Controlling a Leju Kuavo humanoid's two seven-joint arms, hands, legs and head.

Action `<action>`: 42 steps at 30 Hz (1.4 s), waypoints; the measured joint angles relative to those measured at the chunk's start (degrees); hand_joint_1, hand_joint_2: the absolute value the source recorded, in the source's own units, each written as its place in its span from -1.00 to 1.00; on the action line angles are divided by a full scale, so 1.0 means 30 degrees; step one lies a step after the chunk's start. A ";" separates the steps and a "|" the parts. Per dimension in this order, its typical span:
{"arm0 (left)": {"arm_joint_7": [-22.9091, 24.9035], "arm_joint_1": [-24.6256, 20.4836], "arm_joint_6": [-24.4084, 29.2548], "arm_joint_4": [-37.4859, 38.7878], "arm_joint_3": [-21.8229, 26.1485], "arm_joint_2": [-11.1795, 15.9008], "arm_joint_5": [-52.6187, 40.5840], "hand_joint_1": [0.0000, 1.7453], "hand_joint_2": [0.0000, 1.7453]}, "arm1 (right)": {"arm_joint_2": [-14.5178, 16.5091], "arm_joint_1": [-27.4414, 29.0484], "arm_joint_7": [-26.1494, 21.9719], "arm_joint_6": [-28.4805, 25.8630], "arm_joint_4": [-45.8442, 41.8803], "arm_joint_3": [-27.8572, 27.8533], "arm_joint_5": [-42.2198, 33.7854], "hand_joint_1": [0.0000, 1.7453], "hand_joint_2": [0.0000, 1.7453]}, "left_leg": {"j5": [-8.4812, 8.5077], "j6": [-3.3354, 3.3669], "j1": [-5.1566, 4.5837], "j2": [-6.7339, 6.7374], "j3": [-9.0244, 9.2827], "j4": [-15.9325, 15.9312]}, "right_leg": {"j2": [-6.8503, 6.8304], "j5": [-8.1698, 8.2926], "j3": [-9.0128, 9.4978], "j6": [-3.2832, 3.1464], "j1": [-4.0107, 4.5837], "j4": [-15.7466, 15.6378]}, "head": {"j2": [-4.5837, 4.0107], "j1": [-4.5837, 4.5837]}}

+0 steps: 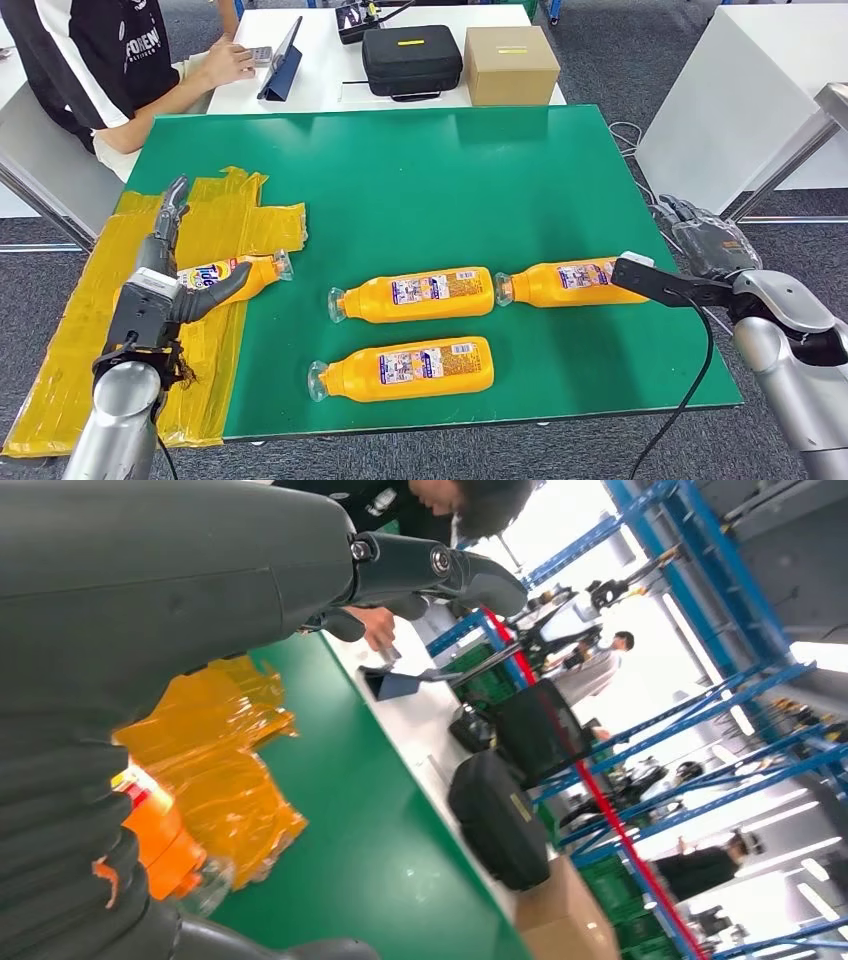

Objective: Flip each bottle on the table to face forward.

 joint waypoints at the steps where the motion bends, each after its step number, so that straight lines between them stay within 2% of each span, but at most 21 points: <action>1: 0.0004 -0.0039 -0.0093 -0.0111 0.0084 0.0000 0.0084 -1.00 1.00 | -0.0011 -0.0079 0.0000 -0.0011 0.0174 0.0064 0.0015 -1.00 1.00 | 0.0000 0.0000 0.0000 -0.0004 0.0000 0.0000 | -0.0001 0.0000 0.0000 0.0000 0.0000 0.0000 | 0.0000 0.0000; 12: 0.0025 -0.0082 -0.0332 -0.0551 0.0410 0.0000 0.0421 -1.00 1.00 | -0.0137 -0.0473 0.0000 -0.0076 0.1071 0.0523 0.0058 -1.00 1.00 | 0.0000 0.0000 -0.0006 -0.0006 -0.0004 0.0000 | 0.0000 -0.0001 0.0000 0.0001 -0.0002 0.0000 | -0.0002 0.0002; 18: 0.0915 -0.0515 -0.1763 -0.0585 0.0716 0.0000 0.2998 -1.00 1.00 | 0.0073 -0.1561 -0.0108 -0.0375 0.2353 0.1117 0.0687 -1.00 1.00 | 0.0004 0.0001 -0.0004 0.0001 0.0005 0.0000 | 0.0001 0.0001 0.0011 0.0001 0.0002 0.0002 | 0.0000 0.0000; 24: 0.1714 -0.0793 -0.3113 -0.0591 0.1039 0.0000 0.5747 -1.00 1.00 | 0.0814 -0.2476 -0.0146 -0.0856 0.4336 0.2049 0.1135 -1.00 1.00 | 0.0008 0.0001 -0.0001 -0.0021 0.0007 0.0000 | -0.0007 0.0000 0.0013 0.0002 0.0004 0.0005 | 0.0002 0.0002; 31: 0.1774 -0.0713 -0.3040 -0.0924 0.1079 0.0000 0.5765 -1.00 1.00 | 0.1787 -0.2086 -0.0133 -0.1177 0.5275 0.2656 0.1572 -1.00 1.00 | 0.0001 -0.0001 -0.0001 -0.0012 -0.0017 -0.0003 | -0.0004 -0.0003 -0.0002 0.0003 0.0008 0.0004 | -0.0002 0.0002; 42: 0.1909 -0.0874 -0.2623 -0.1013 0.1079 -0.0020 0.5197 -1.00 1.00 | 0.4144 -0.3541 -0.0230 -0.1716 0.8316 0.3963 0.2665 -1.00 1.00 | 0.0012 -0.0002 0.0011 -0.0017 0.0002 -0.0003 | -0.0006 -0.0001 0.0010 0.0001 0.0019 0.0008 | -0.0002 0.0002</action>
